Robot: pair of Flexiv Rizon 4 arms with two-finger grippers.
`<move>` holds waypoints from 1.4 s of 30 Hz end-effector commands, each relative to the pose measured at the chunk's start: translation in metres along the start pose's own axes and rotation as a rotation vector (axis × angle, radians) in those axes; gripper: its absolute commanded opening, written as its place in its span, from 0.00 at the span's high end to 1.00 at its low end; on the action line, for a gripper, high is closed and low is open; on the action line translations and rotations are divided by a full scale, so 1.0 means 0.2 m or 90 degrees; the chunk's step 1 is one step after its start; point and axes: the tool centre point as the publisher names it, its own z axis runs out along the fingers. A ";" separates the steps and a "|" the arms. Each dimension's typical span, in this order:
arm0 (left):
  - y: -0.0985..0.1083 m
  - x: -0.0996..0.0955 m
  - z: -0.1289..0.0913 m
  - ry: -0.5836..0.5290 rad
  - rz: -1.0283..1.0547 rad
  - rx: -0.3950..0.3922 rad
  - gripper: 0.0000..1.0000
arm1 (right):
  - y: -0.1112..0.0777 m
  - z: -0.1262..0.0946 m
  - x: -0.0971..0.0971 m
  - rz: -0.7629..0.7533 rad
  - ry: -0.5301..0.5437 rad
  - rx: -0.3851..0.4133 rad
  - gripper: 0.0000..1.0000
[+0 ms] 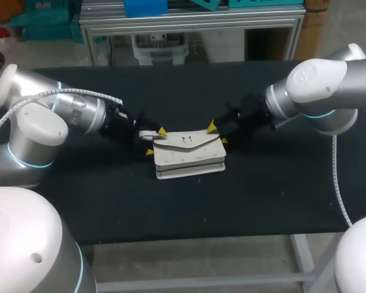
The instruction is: Pick up the bag, open it, inspect its contents, close it, and place it on the opposite side
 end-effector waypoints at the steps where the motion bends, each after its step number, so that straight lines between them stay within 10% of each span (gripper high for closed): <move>1: -0.02 -0.02 -0.05 0.006 -0.031 -0.027 0.53 | 0.00 -0.02 0.00 0.004 0.010 0.006 0.54; 5: 0.01 -0.03 -0.03 -0.013 -0.033 -0.056 0.59 | -0.02 -0.02 0.02 0.003 0.015 0.018 0.55; 11: 0.02 -0.05 0.04 -0.027 -0.028 -0.067 0.38 | -0.05 0.03 0.02 0.004 0.006 0.035 0.55; 14: 0.02 -0.04 0.05 -0.016 -0.022 -0.069 0.76 | -0.05 0.04 0.01 0.006 0.006 0.040 0.64; 15: 0.01 -0.04 0.05 -0.009 -0.011 -0.070 1.00 | -0.05 0.05 0.01 0.006 0.006 0.040 1.00; 27: 0.02 -0.04 0.06 0.021 0.036 -0.034 1.00 | -0.06 0.06 0.03 -0.060 -0.018 0.017 1.00; 28: 0.02 -0.04 0.06 0.015 0.027 -0.032 1.00 | -0.06 0.06 0.03 -0.062 -0.020 0.014 0.94; 29: 0.02 -0.03 0.06 0.008 0.020 -0.036 1.00 | -0.07 0.06 0.03 -0.062 -0.020 0.012 0.65; 31: 0.01 -0.03 0.05 0.005 0.002 -0.030 0.21 | -0.07 0.05 0.02 -0.059 -0.020 0.006 0.47; 32: 0.01 -0.03 0.05 0.005 0.001 -0.032 0.05 | -0.06 0.05 0.02 -0.057 -0.018 0.005 0.20; 33: 0.01 -0.03 0.05 0.003 -0.012 -0.028 0.00 | -0.06 0.05 0.01 -0.054 -0.013 0.002 0.00; 42: -0.04 -0.01 0.05 -0.001 -0.072 -0.041 0.00 | -0.02 0.01 0.03 -0.030 0.016 -0.004 0.00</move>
